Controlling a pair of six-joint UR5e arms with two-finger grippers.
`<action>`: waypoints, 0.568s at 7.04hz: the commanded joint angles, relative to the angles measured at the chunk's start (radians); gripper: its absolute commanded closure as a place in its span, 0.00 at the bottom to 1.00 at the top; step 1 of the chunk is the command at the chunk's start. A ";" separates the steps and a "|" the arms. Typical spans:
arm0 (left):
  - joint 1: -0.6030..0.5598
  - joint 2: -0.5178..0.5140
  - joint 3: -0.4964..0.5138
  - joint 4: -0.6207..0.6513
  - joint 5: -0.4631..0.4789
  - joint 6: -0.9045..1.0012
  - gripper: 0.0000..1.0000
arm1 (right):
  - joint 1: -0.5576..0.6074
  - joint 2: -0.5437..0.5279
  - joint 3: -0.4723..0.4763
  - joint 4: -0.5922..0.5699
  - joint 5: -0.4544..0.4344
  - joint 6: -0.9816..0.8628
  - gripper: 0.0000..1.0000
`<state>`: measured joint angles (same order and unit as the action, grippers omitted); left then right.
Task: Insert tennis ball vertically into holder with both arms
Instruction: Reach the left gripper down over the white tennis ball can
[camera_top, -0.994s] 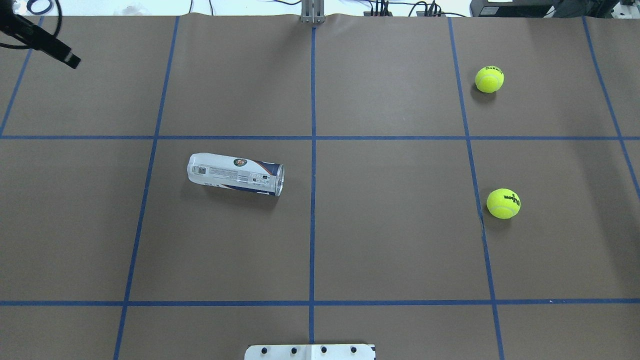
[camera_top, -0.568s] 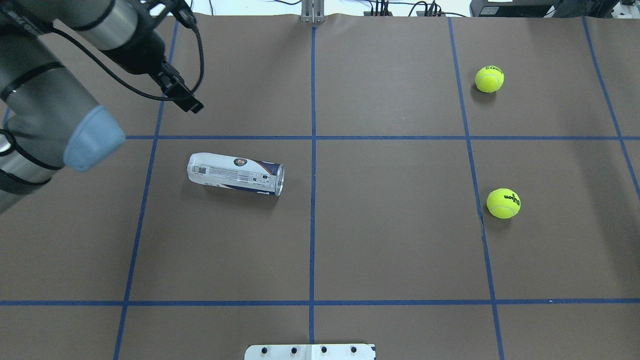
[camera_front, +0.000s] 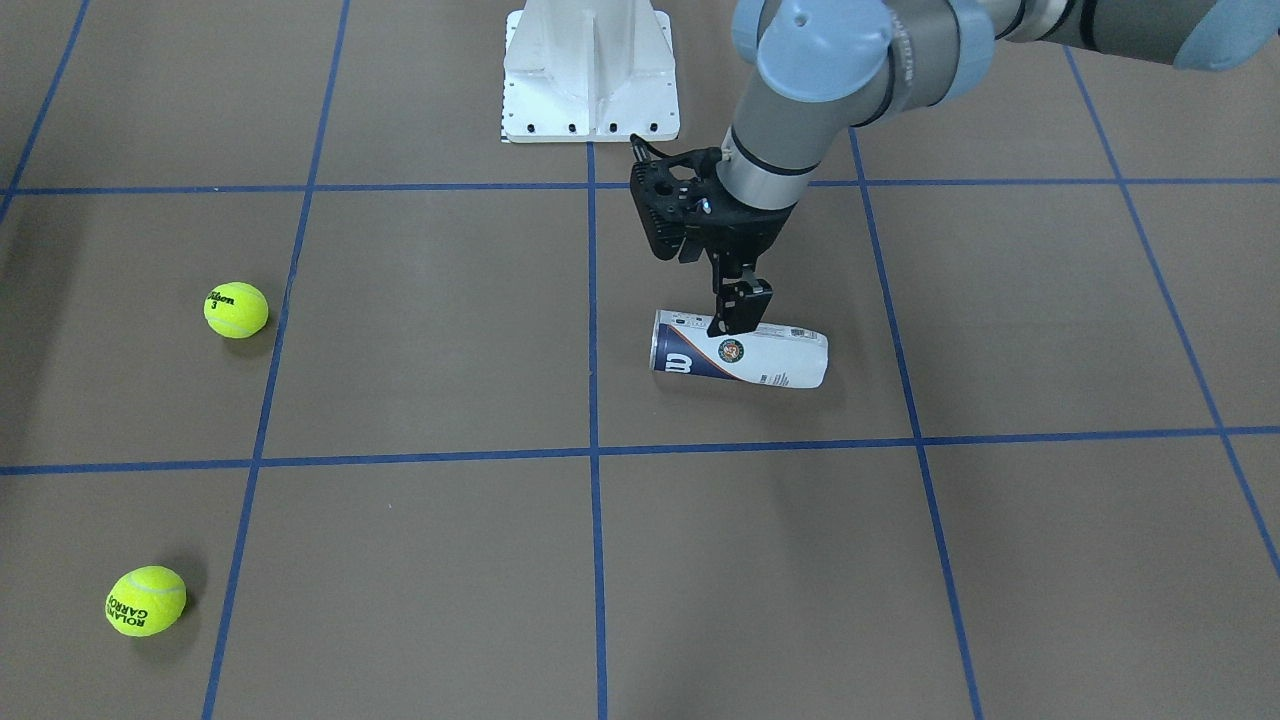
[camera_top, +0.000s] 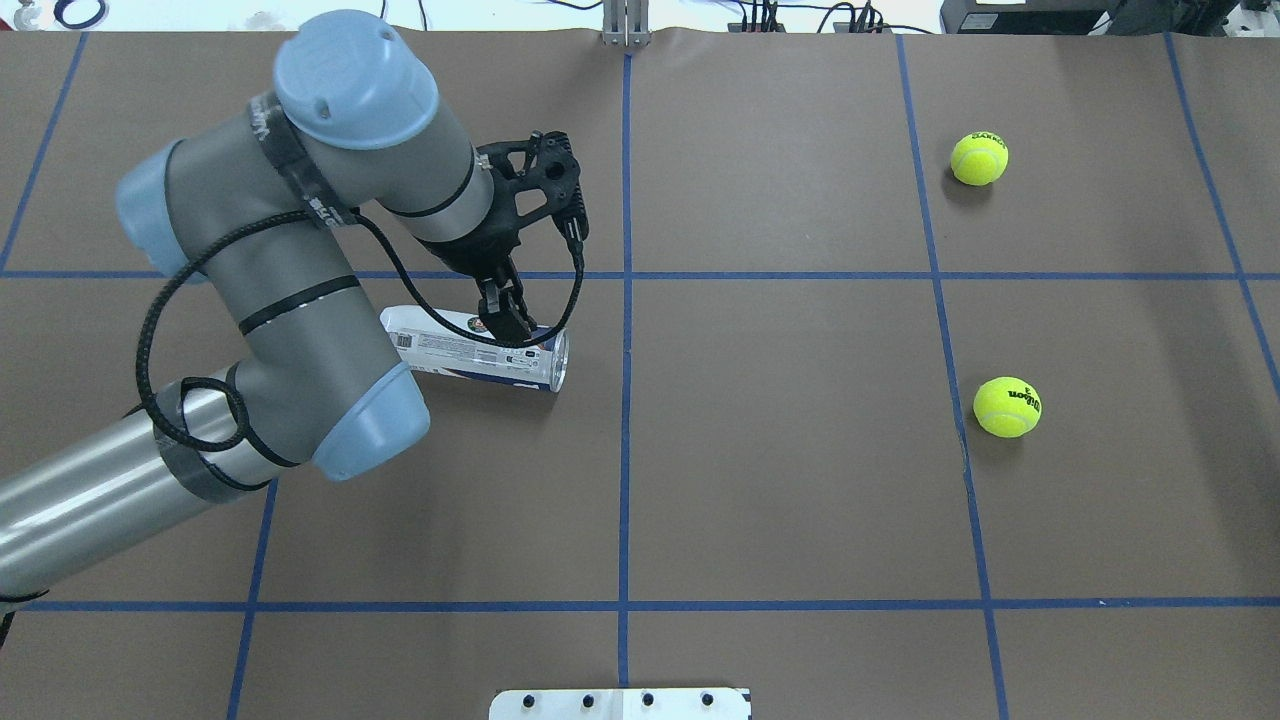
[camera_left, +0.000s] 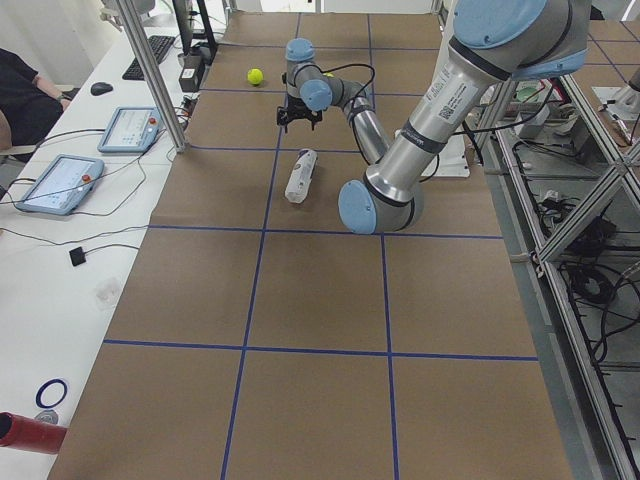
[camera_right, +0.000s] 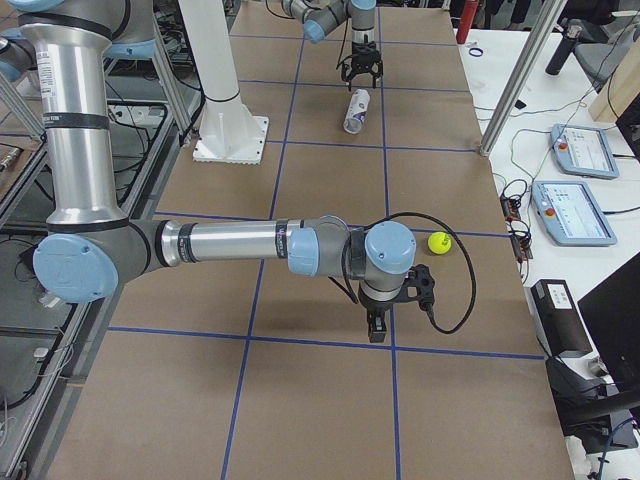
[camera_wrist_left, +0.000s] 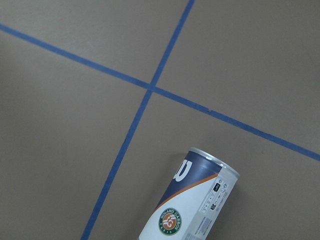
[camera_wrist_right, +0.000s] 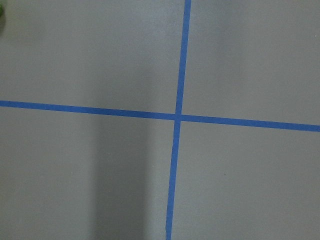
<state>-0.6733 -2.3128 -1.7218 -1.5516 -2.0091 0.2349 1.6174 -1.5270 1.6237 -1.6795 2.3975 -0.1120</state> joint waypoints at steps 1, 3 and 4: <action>0.075 -0.013 0.010 -0.002 0.122 0.015 0.01 | -0.001 0.001 -0.001 0.000 0.000 0.000 0.00; 0.107 -0.016 0.033 0.001 0.145 0.023 0.01 | -0.001 0.001 -0.010 0.001 0.012 0.000 0.00; 0.109 -0.035 0.060 0.004 0.147 0.068 0.01 | -0.001 0.001 -0.010 0.000 0.017 0.000 0.00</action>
<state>-0.5716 -2.3325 -1.6889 -1.5501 -1.8692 0.2664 1.6168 -1.5263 1.6153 -1.6790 2.4071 -0.1120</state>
